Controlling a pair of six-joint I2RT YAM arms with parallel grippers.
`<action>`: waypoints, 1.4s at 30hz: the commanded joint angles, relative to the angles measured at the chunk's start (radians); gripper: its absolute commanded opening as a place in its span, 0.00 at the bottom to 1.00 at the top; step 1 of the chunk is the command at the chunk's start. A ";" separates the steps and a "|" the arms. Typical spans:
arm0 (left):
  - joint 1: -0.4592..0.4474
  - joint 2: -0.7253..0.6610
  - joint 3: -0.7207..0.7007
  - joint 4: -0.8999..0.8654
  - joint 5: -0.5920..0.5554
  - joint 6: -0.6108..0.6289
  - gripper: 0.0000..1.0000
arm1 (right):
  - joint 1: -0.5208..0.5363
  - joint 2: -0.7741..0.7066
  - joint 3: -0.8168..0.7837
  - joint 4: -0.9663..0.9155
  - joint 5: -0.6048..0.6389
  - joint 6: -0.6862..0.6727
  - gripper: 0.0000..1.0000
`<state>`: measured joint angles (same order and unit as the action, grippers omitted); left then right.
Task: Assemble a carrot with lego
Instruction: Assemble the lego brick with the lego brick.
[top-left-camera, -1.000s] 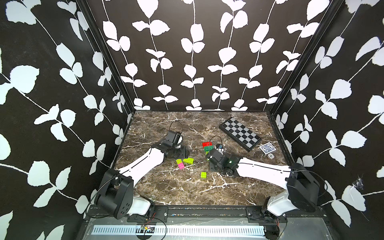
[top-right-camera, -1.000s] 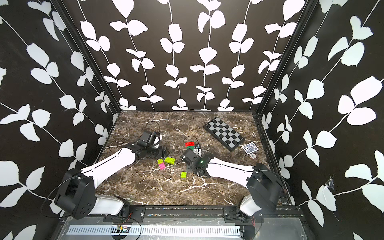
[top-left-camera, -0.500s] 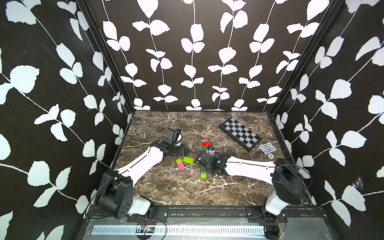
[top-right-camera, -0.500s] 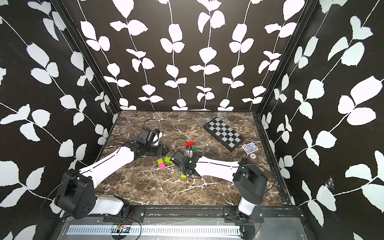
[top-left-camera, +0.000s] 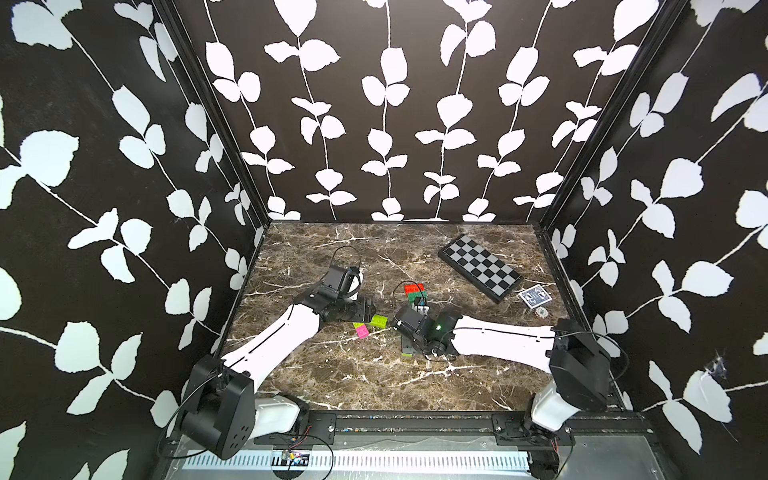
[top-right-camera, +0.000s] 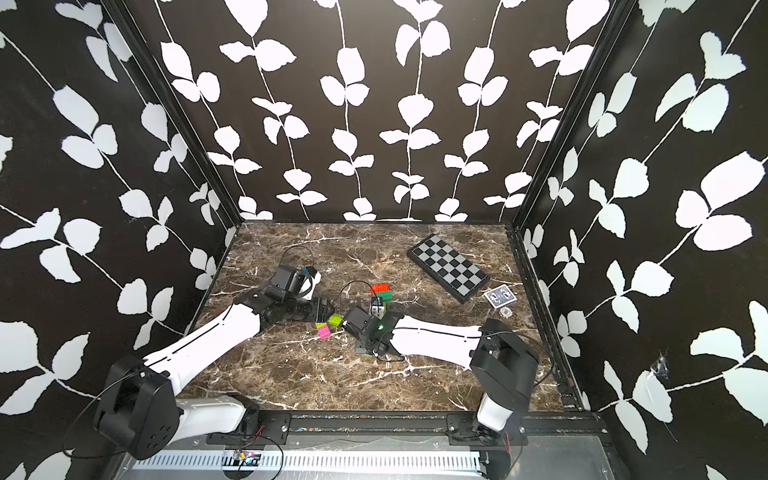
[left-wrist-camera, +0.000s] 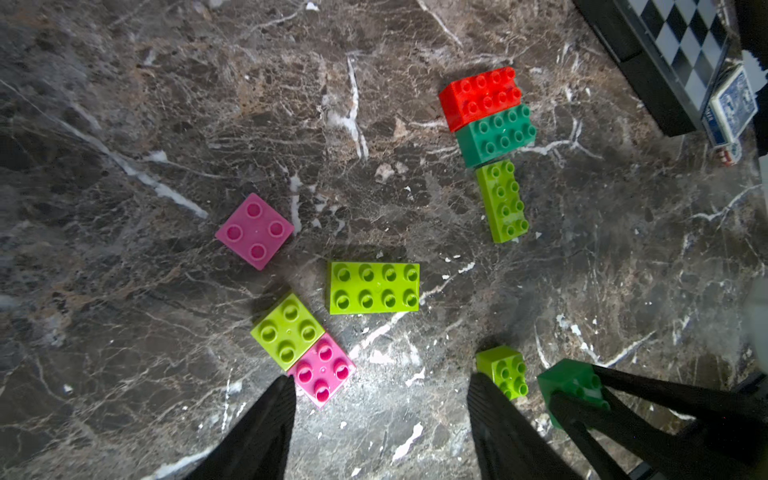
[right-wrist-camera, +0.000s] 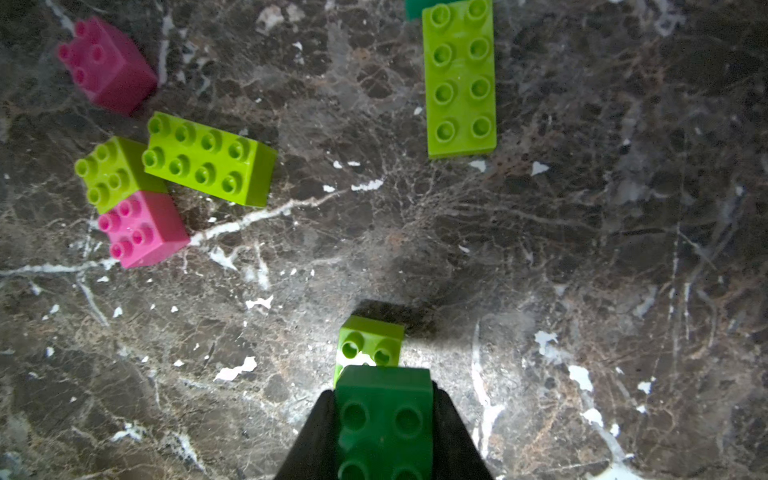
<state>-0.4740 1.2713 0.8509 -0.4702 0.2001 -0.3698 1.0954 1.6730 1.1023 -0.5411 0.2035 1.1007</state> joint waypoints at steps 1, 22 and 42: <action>0.006 -0.039 -0.029 -0.013 -0.010 0.005 0.68 | 0.015 0.033 0.031 -0.020 0.030 0.020 0.21; 0.006 -0.078 -0.057 -0.012 -0.019 0.021 0.68 | 0.034 0.104 0.076 -0.013 0.032 0.054 0.21; 0.006 -0.099 -0.073 -0.007 -0.011 0.023 0.68 | 0.041 0.122 0.049 -0.013 0.006 0.107 0.20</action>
<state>-0.4740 1.2045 0.7940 -0.4702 0.1860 -0.3618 1.1255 1.7733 1.1454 -0.5243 0.2165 1.1919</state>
